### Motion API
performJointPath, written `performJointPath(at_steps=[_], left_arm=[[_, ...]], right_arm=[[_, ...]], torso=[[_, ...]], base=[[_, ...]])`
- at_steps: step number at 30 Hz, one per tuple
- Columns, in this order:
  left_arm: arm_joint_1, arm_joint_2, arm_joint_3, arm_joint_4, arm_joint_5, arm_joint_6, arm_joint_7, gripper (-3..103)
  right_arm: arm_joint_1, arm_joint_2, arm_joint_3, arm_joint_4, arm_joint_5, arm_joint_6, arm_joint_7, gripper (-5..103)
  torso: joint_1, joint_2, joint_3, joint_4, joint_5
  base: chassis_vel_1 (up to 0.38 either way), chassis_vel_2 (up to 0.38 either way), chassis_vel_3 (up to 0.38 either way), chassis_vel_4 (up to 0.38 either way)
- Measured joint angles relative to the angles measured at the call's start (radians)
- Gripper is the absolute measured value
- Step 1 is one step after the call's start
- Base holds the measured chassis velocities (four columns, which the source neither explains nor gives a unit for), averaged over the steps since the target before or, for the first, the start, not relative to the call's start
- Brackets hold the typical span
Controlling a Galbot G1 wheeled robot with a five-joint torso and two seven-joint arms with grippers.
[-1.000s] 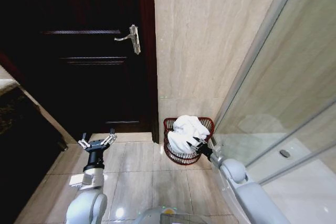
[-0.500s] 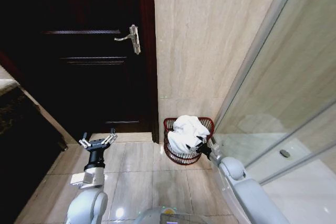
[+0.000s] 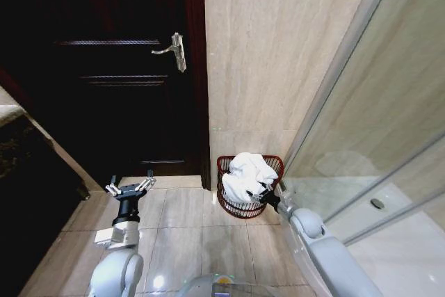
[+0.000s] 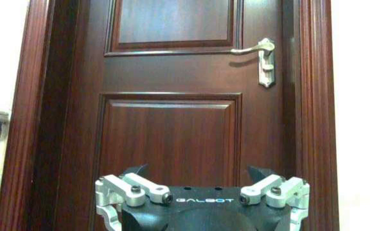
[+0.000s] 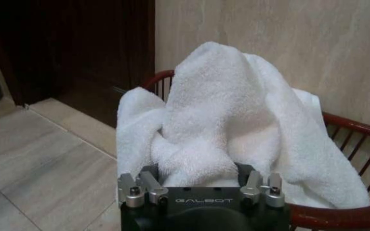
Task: Discard the used towel into the hamper.
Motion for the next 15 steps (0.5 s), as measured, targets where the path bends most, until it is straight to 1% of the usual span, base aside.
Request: performJointPath(at_steps=[2, 6, 12, 13, 15], left_arm=[[0.001, 0.0, 0.0, -0.001, 0.0, 0.0, 0.0, 100], [0.002, 0.0, -0.001, -0.002, 0.001, -0.001, 0.0, 100], [0.002, -0.002, 0.0, -0.003, 0.003, -0.002, 0.0, 100], [0.001, -0.002, 0.001, -0.002, 0.004, -0.002, 0.0, 100], [0.001, -0.002, 0.001, -0.002, 0.004, -0.003, 0.0, 100]], right_arm=[[0.0, 0.001, 0.0, -0.001, 0.0, 0.002, 0.0, 70], [0.0, 0.002, 0.0, -0.001, 0.002, 0.006, 0.006, 70], [-0.008, -0.001, 0.002, 0.015, 0.005, 0.01, 0.02, 70], [-0.008, -0.002, 0.005, 0.019, 0.009, 0.01, 0.025, 68], [-0.008, -0.003, 0.009, 0.021, 0.012, 0.01, 0.029, 79]], torso=[[0.0, 0.0, 0.0, 0.0001, 0.0002], [0.0, 0.0, 0.0, -0.0002, 0.0005], [0.0, 0.0, 0.0, 0.0, 0.0011], [0.0, 0.0, 0.0, -0.0001, 0.0014], [0.0, 0.0, 0.0, -0.0003, 0.0014]], base=[[0.0, 0.0, 0.0, 0.0], [0.0, 0.0, 0.0, 0.0], [0.0, 0.0, 0.0, 0.0], [0.0, 0.0, 0.0, 0.0], [0.0, 0.0, 0.0, 0.0]])
